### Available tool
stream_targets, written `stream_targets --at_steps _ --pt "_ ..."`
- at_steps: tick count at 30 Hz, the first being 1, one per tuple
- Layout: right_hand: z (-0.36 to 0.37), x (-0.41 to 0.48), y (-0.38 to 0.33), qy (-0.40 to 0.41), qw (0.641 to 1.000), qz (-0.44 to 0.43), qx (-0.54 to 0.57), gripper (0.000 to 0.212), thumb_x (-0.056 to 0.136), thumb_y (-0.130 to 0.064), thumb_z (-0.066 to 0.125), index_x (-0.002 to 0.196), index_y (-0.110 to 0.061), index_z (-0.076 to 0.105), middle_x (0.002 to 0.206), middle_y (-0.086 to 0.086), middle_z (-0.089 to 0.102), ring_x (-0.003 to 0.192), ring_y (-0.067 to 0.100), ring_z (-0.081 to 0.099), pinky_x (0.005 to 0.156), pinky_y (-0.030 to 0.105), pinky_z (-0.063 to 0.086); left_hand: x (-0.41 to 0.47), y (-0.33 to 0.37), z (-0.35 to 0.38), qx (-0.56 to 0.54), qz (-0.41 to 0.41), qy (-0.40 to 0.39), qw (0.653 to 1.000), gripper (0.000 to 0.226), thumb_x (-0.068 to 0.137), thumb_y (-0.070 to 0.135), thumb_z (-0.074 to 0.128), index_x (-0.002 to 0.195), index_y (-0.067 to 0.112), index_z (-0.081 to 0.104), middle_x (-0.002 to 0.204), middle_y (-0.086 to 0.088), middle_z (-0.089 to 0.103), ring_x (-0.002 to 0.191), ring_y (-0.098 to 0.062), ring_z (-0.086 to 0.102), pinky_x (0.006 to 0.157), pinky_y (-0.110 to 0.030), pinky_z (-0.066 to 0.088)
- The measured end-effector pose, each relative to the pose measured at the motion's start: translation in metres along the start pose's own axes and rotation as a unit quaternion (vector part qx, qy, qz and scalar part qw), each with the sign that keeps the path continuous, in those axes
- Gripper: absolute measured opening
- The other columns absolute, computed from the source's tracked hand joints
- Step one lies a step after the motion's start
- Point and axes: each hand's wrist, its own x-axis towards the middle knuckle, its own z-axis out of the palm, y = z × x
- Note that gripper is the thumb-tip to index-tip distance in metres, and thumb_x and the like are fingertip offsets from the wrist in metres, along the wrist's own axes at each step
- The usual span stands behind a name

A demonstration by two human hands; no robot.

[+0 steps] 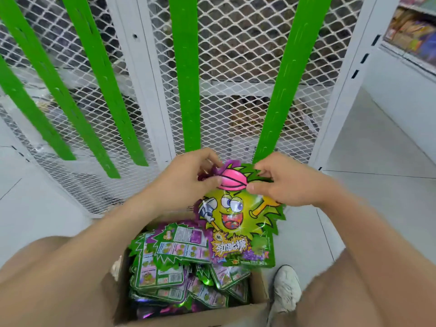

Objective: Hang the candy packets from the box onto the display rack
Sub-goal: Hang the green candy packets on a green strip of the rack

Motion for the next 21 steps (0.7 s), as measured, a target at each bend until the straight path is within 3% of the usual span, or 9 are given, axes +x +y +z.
stream_targets --at_steps 2,3,6,9,13,16,19,21 --pt "-0.010 0.000 0.024 0.003 0.998 0.045 -0.044 0.024 0.097 -0.026 0.073 0.086 -0.006 0.066 0.081 0.010 0.072 0.078 0.027 0.070 0.075 0.044 0.057 0.023 0.006 0.020 0.051 0.000 0.039 0.998 0.033 0.096 0.022 0.074 0.127 0.025 0.064 0.117 0.008 0.071 0.101 -0.010 0.064 0.095 -0.032 0.052" --pt "-0.013 0.000 0.036 0.008 0.994 0.070 -0.077 0.023 0.097 -0.025 0.072 0.087 -0.005 0.065 0.082 0.012 0.069 0.081 0.029 0.067 0.076 0.042 0.055 0.032 0.010 0.031 0.051 -0.007 0.058 0.997 0.039 0.096 0.020 0.072 0.134 0.022 0.062 0.126 0.007 0.069 0.109 -0.009 0.062 0.100 -0.029 0.048" --pt "-0.021 -0.002 0.059 0.022 0.977 0.117 -0.178 0.028 0.099 -0.026 0.069 0.079 -0.012 0.054 0.072 -0.001 0.046 0.073 0.023 0.049 0.063 0.035 0.034 0.058 0.023 0.063 -0.003 -0.034 0.113 0.993 0.047 0.095 0.015 0.070 0.140 0.017 0.060 0.136 0.003 0.067 0.120 -0.013 0.063 0.106 -0.032 0.050" --pt "-0.024 0.004 0.069 0.026 0.974 0.121 -0.192 0.025 0.099 -0.028 0.067 0.082 -0.011 0.059 0.073 -0.004 0.046 0.078 0.025 0.050 0.066 0.033 0.031 0.076 0.034 0.089 -0.023 -0.038 0.180 0.983 0.039 0.094 0.019 0.074 0.131 0.015 0.065 0.127 0.002 0.072 0.113 -0.016 0.068 0.102 -0.035 0.054" --pt "-0.018 0.014 0.071 0.095 0.976 0.078 -0.179 0.014 0.098 -0.024 0.066 0.094 -0.012 0.073 0.076 0.003 0.062 0.074 0.025 0.056 0.072 0.039 0.047 0.094 0.036 0.106 -0.036 -0.031 0.217 0.975 0.021 0.098 0.029 0.071 0.117 0.022 0.074 0.106 0.010 0.078 0.096 -0.010 0.073 0.089 -0.041 0.060" --pt "-0.009 0.015 0.069 0.118 0.979 0.032 -0.161 0.016 0.096 -0.020 0.069 0.082 -0.018 0.062 0.066 -0.007 0.052 0.067 0.021 0.049 0.072 0.038 0.044 0.099 0.035 0.107 -0.040 -0.020 0.197 0.979 0.014 0.100 0.031 0.068 0.109 0.023 0.075 0.095 0.010 0.077 0.088 -0.012 0.071 0.081 -0.042 0.058" --pt "-0.001 0.009 0.065 0.122 0.982 -0.007 -0.147 0.006 0.097 -0.020 0.068 0.099 -0.017 0.072 0.079 -0.006 0.064 0.077 0.021 0.059 0.072 0.032 0.038 0.097 0.034 0.096 -0.041 -0.029 0.152 0.987 0.015 0.104 0.033 0.065 0.101 0.022 0.074 0.082 0.007 0.073 0.076 -0.012 0.067 0.068 -0.036 0.051" --pt "0.000 0.002 0.063 0.113 0.985 -0.006 -0.127 0.013 0.098 -0.021 0.068 0.107 -0.021 0.077 0.084 -0.008 0.072 0.076 0.013 0.059 0.074 0.030 0.041 0.089 0.030 0.084 -0.048 -0.046 0.103 0.992 0.031 0.107 0.037 0.061 0.089 0.014 0.073 0.064 0.008 0.060 0.056 -0.009 0.051 0.060 -0.034 0.034"
